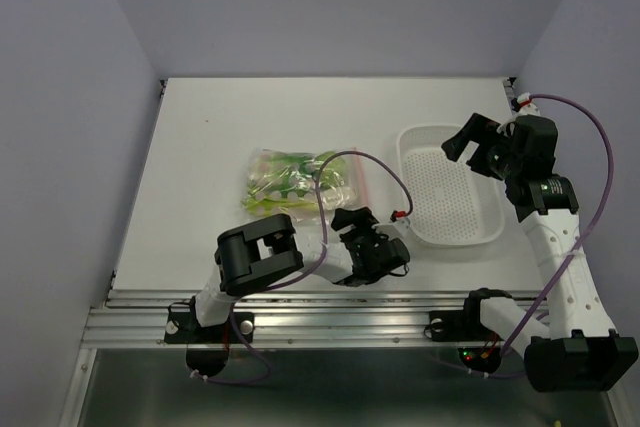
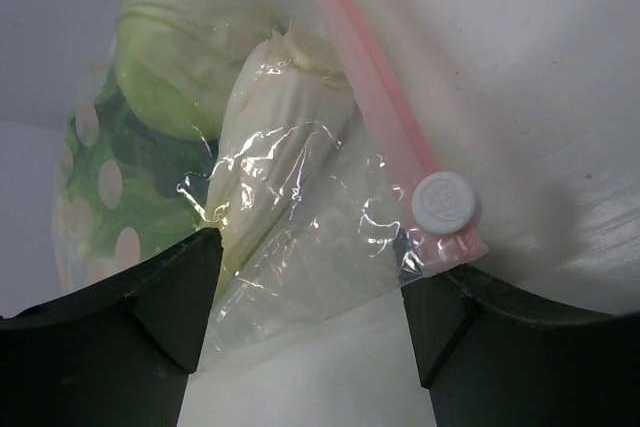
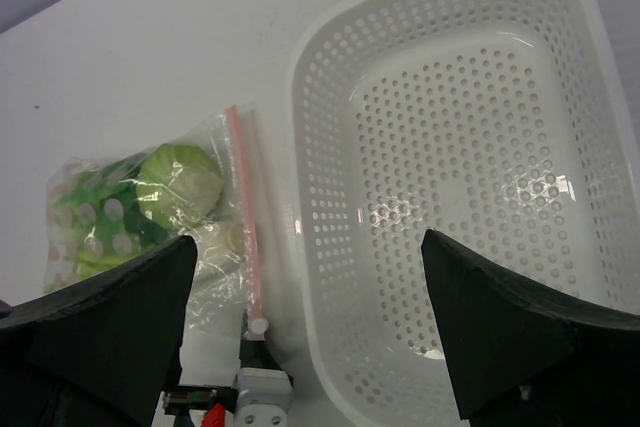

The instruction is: Open the zip-top bag and remove the fake food

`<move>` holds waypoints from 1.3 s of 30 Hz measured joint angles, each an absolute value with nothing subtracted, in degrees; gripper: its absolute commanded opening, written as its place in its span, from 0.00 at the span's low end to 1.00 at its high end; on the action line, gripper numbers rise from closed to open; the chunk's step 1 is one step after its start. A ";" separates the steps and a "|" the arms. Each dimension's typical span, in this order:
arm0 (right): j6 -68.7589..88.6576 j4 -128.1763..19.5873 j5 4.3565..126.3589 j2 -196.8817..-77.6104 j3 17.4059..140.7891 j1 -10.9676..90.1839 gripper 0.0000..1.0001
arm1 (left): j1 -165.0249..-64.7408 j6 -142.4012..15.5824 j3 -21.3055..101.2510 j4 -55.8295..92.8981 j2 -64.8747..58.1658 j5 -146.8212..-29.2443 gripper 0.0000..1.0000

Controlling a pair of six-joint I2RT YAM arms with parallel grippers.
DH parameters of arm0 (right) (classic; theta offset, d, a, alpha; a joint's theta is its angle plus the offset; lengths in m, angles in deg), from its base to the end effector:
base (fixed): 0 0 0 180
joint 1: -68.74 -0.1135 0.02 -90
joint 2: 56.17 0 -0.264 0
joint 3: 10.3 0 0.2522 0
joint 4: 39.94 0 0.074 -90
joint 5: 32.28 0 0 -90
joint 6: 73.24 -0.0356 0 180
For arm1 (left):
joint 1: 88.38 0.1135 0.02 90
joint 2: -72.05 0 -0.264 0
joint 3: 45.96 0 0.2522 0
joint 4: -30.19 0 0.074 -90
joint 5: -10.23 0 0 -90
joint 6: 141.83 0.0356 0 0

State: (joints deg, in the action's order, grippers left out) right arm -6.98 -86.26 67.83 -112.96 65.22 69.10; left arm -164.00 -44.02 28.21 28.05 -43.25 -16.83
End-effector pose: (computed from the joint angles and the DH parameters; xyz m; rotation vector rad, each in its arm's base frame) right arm 0.2109 0.0049 0.3649 0.3236 2.0469 0.4332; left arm 0.1272 -0.3684 0.1245 0.8681 1.7109 0.4953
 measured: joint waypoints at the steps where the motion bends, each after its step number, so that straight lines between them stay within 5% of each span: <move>1: -6.98 -86.26 67.83 -112.96 65.22 69.10 1.00 | -163.95 -43.88 28.18 28.20 -43.25 -16.83 0.64; 6: -6.98 -86.26 67.80 -112.96 65.22 69.10 1.00 | -163.65 -43.21 28.16 29.10 -43.28 -16.97 0.42; 7: -6.98 -86.26 67.80 -112.96 65.22 69.10 1.00 | -163.65 -43.08 28.16 29.23 -43.28 -16.99 0.33; 8: -6.98 -86.26 67.80 -112.96 65.22 69.10 1.00 | -163.65 -42.86 28.16 29.49 -43.30 -17.05 0.08; 9: -6.98 -86.26 67.80 -112.96 65.22 69.10 1.00 | -163.65 -42.51 28.16 29.62 -43.32 -17.01 0.00; 24: -3.64 -84.88 70.43 -115.85 64.28 69.10 1.00 | -162.82 -40.63 26.76 29.03 -36.78 -20.38 0.00; 39: 26.81 -63.92 103.54 -123.69 54.95 69.07 1.00 | -153.27 -40.10 27.24 18.45 -15.15 -40.13 0.00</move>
